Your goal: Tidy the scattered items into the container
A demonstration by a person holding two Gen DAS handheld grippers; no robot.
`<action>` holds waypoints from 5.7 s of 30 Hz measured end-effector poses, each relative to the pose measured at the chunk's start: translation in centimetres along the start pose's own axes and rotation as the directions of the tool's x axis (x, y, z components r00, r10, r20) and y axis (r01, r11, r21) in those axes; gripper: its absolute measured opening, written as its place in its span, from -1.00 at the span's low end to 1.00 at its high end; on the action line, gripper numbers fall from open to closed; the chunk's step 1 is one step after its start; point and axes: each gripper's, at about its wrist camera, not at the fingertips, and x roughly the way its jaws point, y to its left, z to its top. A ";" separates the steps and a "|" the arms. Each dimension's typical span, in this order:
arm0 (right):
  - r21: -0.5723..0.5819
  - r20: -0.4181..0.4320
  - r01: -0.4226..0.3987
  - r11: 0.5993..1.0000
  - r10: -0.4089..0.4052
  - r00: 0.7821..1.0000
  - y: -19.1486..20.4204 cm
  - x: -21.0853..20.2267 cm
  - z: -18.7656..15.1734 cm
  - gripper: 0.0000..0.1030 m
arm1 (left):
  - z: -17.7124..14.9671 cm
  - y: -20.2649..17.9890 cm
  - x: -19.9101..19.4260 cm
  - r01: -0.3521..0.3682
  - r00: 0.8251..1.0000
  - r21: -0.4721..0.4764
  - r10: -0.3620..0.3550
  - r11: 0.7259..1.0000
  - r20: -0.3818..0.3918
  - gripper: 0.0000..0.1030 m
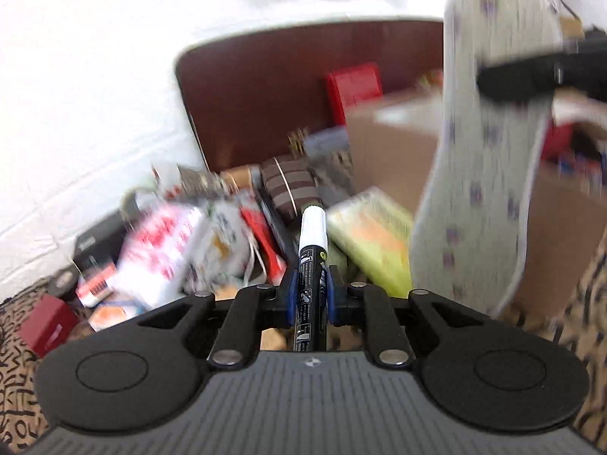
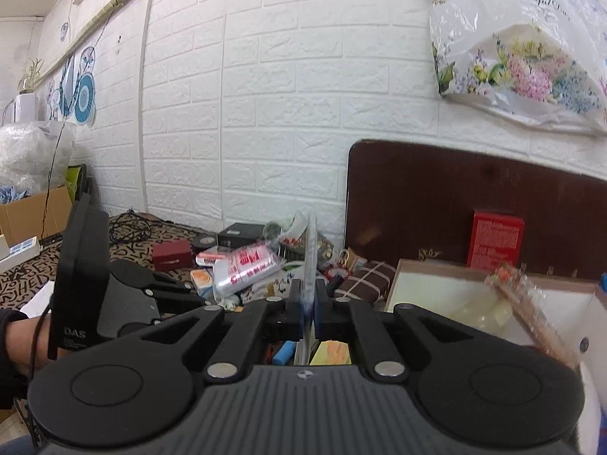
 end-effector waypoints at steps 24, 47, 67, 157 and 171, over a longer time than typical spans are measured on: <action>0.098 0.011 0.113 0.989 -0.114 0.993 0.1 -1.5 -2.4 1.00 | -0.1 -0.8 -2.9 -0.044 0.999 -0.112 0.043 0.993 -0.012 -0.66; -0.257 -0.218 0.399 0.880 -0.455 0.863 11.0 12.8 -6.7 1.00 | -5.5 5.7 -3.5 -0.205 0.978 -0.217 0.195 0.954 -0.068 -0.67; -0.141 -0.421 0.126 0.982 -0.175 0.890 9.5 12.8 -8.3 1.00 | -6.3 6.4 -0.5 -0.114 0.988 -0.100 0.102 0.988 -0.116 -0.69; 0.096 -0.346 0.127 0.987 -0.086 0.934 5.7 13.5 -9.4 0.51 | -8.3 3.6 -0.7 -0.146 0.978 -0.094 0.130 0.985 -0.165 -0.63; 0.015 -0.224 0.067 0.998 -0.062 0.973 6.7 9.0 -6.2 0.16 | -5.8 3.7 -3.9 -0.088 0.996 -0.131 0.083 0.988 -0.041 -0.64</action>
